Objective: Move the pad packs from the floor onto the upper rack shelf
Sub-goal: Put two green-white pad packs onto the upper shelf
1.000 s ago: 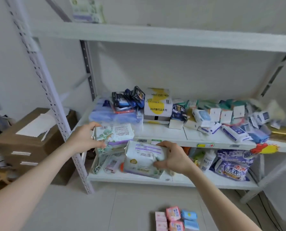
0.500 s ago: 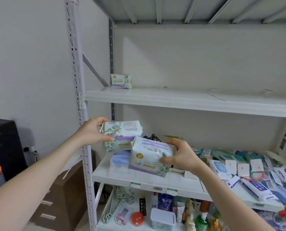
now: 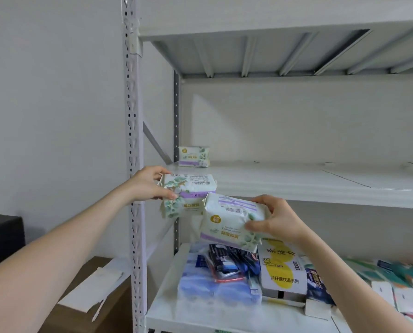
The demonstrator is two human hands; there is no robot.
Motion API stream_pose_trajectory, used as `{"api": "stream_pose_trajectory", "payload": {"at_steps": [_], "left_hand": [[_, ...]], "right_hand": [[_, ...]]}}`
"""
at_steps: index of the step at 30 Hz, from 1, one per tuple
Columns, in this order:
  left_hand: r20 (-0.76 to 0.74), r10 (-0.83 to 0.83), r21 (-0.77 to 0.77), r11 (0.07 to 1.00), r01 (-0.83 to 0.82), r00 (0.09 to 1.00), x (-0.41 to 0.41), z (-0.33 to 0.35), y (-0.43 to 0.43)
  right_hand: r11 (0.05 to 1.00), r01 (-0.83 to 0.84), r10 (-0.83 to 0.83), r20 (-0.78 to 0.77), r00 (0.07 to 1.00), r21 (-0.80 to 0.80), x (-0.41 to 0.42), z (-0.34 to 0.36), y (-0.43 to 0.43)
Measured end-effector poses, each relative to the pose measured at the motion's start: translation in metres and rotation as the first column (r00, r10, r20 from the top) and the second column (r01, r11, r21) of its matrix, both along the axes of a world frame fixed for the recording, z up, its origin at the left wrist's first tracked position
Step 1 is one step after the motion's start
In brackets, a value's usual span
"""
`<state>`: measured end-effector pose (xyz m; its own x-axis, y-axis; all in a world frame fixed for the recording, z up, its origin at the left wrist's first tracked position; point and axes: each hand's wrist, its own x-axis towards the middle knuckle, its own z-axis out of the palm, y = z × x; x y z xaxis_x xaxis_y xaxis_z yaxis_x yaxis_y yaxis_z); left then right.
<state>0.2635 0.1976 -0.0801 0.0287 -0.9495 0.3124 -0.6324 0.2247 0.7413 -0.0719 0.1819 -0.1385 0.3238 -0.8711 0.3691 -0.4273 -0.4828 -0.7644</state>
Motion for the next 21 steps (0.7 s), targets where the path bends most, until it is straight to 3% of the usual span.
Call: {"api": "stream_pose_trajectory", "payload": {"at_steps": [7,21], "left_hand": [[0.031,-0.079,-0.021,0.997,0.080,0.996,0.033,0.048,-0.067],[0.007,-0.088,0.023,0.996,0.088,0.996,0.066,0.100,-0.209]], "right_hand": [[1.000,0.013,-0.014,0.098,0.995,0.010,0.032,0.039,-0.048],[0.998,0.016,-0.011,0.089,0.996,-0.064,0.062,0.118,-0.179]]}}
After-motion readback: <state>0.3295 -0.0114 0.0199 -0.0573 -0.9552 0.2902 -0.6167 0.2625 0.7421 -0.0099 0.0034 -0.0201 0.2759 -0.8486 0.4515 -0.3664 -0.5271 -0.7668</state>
